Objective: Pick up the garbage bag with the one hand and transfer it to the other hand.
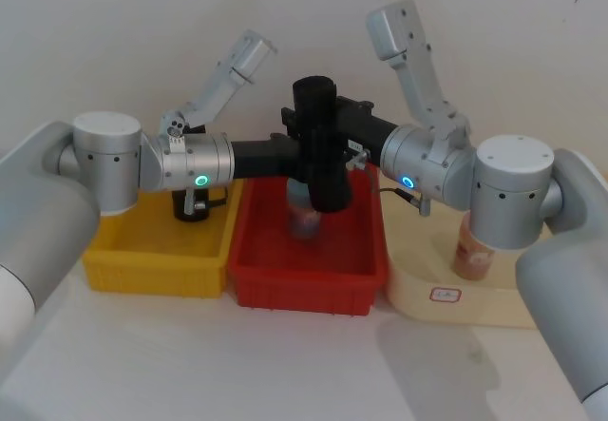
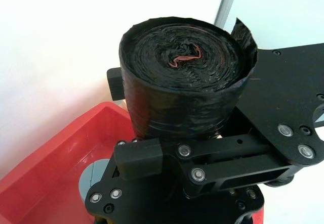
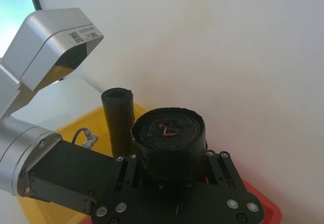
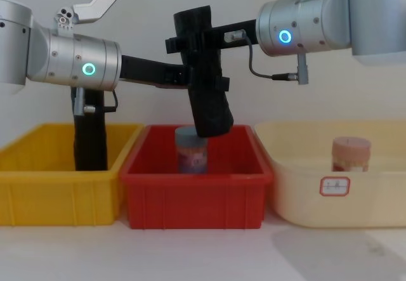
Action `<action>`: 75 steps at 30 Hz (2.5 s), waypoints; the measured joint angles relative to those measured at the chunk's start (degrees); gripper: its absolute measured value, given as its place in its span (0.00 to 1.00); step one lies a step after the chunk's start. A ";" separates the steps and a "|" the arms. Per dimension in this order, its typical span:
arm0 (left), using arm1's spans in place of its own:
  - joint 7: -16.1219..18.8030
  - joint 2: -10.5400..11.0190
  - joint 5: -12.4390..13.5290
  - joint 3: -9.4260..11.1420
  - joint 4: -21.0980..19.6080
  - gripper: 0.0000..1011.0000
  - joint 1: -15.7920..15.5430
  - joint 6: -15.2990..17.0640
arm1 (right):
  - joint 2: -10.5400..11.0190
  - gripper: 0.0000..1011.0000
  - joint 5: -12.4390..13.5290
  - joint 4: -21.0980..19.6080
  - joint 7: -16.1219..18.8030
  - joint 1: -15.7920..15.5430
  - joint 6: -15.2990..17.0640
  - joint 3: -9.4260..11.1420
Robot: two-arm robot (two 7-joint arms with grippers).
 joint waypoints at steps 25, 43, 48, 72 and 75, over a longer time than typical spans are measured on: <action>0.00 0.00 0.00 0.00 0.00 0.41 0.00 0.00 | -0.05 0.53 0.00 0.11 0.01 0.06 -0.05 -0.08; 0.00 0.00 0.00 0.00 0.00 0.41 0.00 0.00 | -0.05 0.53 -0.01 0.11 0.01 0.06 -0.04 -0.08; -0.01 0.00 0.00 0.00 0.00 0.41 -0.01 0.00 | -0.05 0.53 -0.01 0.11 0.01 0.06 -0.04 -0.08; 0.00 0.00 -0.01 -0.01 0.00 0.98 -0.01 -0.01 | 0.28 0.53 -0.77 -1.08 -1.71 -0.46 -0.29 -0.38; 0.00 0.00 0.00 -0.01 -0.01 0.99 -0.01 -0.01 | 0.47 0.53 -1.37 -1.84 -2.75 -0.73 -0.38 -0.49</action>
